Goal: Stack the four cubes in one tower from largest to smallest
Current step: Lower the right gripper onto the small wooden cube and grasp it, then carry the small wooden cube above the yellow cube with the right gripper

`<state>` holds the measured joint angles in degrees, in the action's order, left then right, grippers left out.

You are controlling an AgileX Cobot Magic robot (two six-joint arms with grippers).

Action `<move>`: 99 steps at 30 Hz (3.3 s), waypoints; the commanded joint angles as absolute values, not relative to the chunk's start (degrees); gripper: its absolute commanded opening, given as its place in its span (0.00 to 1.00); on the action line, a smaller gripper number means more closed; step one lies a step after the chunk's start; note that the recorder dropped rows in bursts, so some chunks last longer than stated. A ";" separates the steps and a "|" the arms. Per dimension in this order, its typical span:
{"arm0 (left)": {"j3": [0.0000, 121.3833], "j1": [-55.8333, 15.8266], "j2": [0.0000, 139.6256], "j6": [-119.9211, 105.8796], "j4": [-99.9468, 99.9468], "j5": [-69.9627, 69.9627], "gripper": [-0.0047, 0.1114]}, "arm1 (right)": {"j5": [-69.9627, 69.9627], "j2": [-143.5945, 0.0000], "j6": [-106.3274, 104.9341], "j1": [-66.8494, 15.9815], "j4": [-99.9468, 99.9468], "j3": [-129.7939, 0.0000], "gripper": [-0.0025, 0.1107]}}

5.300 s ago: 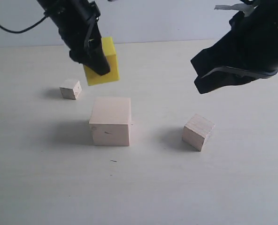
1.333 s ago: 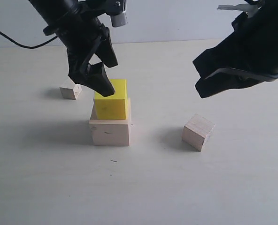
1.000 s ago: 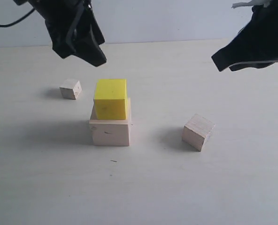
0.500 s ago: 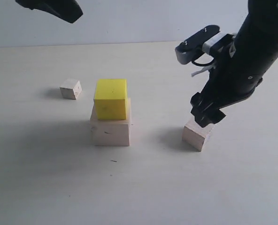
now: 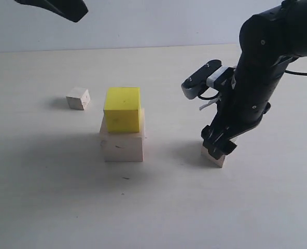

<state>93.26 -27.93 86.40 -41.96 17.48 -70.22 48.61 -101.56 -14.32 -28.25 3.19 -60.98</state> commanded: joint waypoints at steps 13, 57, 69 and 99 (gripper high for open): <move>92.47 -27.98 85.96 -41.09 19.29 -69.96 0.49 | 43.32 -108.70 -15.22 -28.32 3.75 -61.10 0.60; 80.64 -27.98 78.96 -34.18 -2.83 -69.96 0.37 | 69.96 -104.53 -35.04 -39.28 -4.41 -99.40 0.02; 80.64 -27.98 78.96 -30.94 -0.82 -69.96 0.37 | 69.96 -110.09 -45.00 -39.28 -4.12 -101.05 0.02; 80.64 -27.98 78.96 -31.06 -0.57 -69.96 0.37 | 69.96 -112.82 -51.83 -39.28 -9.17 -105.60 0.02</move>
